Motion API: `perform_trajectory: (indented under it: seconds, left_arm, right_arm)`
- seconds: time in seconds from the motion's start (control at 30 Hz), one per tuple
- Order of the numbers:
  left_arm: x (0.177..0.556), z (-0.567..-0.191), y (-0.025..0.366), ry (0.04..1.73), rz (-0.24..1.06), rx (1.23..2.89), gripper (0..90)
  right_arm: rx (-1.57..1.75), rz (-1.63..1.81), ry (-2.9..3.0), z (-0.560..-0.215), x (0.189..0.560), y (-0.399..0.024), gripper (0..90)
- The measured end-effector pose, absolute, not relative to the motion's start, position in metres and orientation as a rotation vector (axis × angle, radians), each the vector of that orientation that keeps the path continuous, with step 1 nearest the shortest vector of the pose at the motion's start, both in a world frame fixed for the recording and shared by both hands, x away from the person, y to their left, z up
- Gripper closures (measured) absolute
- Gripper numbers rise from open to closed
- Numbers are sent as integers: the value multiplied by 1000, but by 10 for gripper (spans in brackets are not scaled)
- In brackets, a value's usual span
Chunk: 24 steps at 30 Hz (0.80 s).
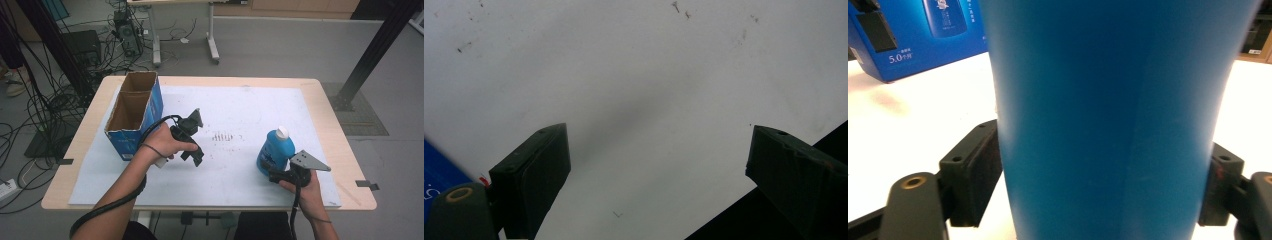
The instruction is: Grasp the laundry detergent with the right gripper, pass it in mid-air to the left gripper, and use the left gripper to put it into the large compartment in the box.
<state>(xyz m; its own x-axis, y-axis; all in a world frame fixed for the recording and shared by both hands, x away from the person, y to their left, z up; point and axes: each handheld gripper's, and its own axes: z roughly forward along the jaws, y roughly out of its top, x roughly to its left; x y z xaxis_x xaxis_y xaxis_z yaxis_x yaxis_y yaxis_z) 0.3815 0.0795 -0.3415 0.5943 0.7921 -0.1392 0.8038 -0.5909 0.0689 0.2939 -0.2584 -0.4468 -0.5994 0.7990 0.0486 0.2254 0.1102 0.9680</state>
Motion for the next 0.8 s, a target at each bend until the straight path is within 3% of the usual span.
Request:
perform_trajectory:
  seconds: [0.8]
  left_arm:
    - [379, -341, 78, 1345, -144, 2696, 109]
  right_arm:
    - [991, 1512, 1883, -447, 293, -259, 379]
